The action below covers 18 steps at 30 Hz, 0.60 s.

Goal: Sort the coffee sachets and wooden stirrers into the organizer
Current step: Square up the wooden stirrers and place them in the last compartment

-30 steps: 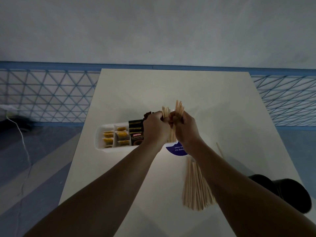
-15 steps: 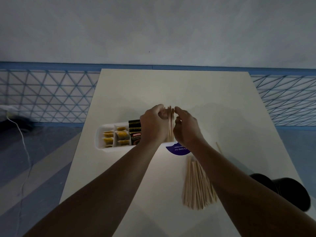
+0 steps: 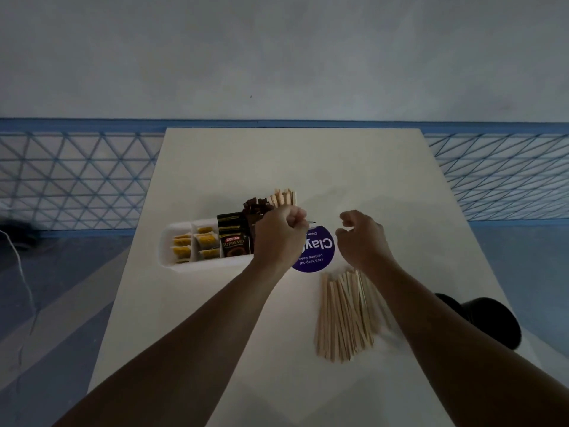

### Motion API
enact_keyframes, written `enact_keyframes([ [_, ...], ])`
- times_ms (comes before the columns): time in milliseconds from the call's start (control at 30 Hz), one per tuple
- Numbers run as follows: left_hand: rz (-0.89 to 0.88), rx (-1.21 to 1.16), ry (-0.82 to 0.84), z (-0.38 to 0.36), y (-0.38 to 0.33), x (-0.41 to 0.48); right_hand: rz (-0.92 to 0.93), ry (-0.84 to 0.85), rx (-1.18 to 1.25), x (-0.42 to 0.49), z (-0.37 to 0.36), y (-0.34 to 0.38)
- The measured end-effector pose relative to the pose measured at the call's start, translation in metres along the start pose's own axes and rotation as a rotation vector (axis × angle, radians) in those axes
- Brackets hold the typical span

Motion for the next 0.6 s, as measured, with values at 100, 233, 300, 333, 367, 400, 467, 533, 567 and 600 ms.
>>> enact_keyframes([
  [100,0.022,0.016,0.166,-0.028,0.006,-0.016,-0.117,0.004,-0.085,-0.007,0.008,-0.033],
  [233,0.035,0.125,0.298,-0.064,0.019,-0.037,-0.248,0.025,-0.146,-0.023,0.009,-0.069],
  [300,0.059,0.192,0.357,-0.08,0.031,-0.048,-0.27,0.035,-0.141,-0.031,0.005,-0.08],
  [333,0.07,0.217,0.378,-0.086,0.036,-0.052,-0.288,0.045,-0.122,-0.035,0.003,-0.085],
  [367,0.083,0.241,0.397,-0.092,0.042,-0.057,-0.309,0.056,-0.102,-0.04,0.0,-0.091],
  [400,0.089,0.262,0.409,-0.097,0.046,-0.061,-0.323,0.068,-0.091,-0.043,-0.004,-0.095],
  [467,0.082,0.326,0.439,-0.108,0.051,-0.07,-0.329,0.082,-0.107,-0.048,-0.007,-0.102],
  [533,0.074,0.397,0.441,-0.116,0.058,-0.074,-0.315,0.075,-0.144,-0.052,-0.007,-0.104],
  [567,0.074,0.431,0.439,-0.119,0.061,-0.076,-0.302,0.064,-0.167,-0.055,-0.006,-0.103],
  [600,0.073,0.46,0.435,-0.122,0.064,-0.078,-0.294,0.052,-0.191,-0.057,-0.005,-0.104],
])
Point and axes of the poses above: each hand's wrist, its own x-axis towards the middle knuckle, its own z-axis out of the back of the hand, y = z × x, the point moved 10 cm from there along x, towards the middle knuckle, and after that the axes turned 9 degrees about x, right-handed, at the moved point
